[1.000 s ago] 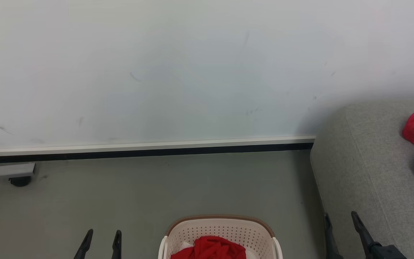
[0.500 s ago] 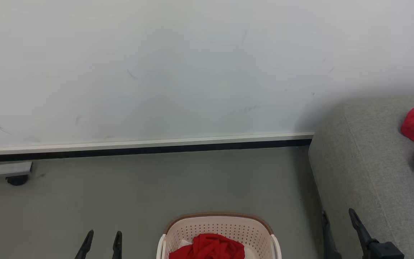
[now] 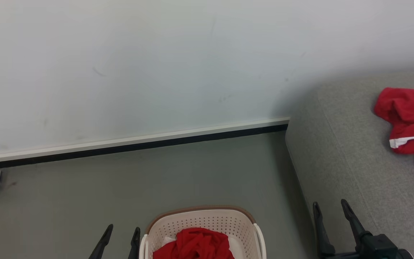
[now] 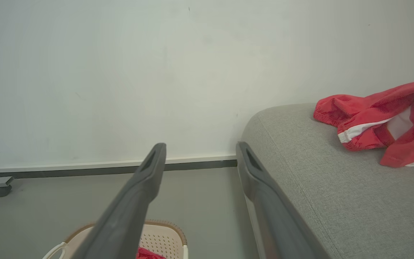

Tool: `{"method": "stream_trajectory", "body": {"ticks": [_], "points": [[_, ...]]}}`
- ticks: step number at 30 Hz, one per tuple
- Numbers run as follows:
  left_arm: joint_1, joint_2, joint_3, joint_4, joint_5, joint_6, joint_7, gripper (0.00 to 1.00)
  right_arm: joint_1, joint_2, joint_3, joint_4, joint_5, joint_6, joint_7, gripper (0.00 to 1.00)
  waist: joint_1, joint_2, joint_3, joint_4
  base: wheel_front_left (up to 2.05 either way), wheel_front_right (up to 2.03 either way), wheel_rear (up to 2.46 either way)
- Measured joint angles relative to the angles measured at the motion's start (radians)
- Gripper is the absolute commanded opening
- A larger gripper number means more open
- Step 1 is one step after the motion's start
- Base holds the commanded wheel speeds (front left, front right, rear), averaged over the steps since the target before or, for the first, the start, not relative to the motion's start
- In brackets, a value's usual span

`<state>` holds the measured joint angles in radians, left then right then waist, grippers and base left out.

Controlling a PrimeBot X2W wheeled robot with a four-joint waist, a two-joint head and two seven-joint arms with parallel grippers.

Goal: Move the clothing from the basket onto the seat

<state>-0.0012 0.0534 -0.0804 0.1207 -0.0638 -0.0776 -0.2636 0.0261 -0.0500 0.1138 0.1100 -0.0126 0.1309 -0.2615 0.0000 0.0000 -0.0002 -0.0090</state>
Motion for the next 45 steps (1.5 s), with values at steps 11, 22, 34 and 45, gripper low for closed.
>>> {"method": "stream_trajectory", "body": {"ticks": [11,22,34,45], "points": [[-0.151,-0.002,-0.083,0.136,0.024,-0.018,0.0,1.0,-0.056,0.0,0.015,-0.072,0.016,0.0,-0.002,1.0,0.0001,0.0,0.126,-0.117,0.0,0.0,0.0],[-0.377,0.021,-0.118,0.478,0.089,0.006,0.029,1.0,-0.097,-0.002,0.029,-0.14,0.066,0.0,-0.002,1.0,0.0002,0.0001,0.328,-0.227,0.0,0.0,0.0],[-0.669,0.041,-0.194,0.745,0.176,0.019,0.13,1.0,-0.094,-0.002,0.033,-0.235,0.124,0.0,-0.002,1.0,0.0003,0.0002,0.576,-0.311,0.0,0.0,0.0],[-0.828,0.068,-0.211,0.902,0.206,0.094,0.175,1.0,-0.095,-0.002,0.061,-0.295,0.18,0.0,-0.002,1.0,0.0002,0.0003,0.768,-0.367,0.0,0.0,0.0]]}}
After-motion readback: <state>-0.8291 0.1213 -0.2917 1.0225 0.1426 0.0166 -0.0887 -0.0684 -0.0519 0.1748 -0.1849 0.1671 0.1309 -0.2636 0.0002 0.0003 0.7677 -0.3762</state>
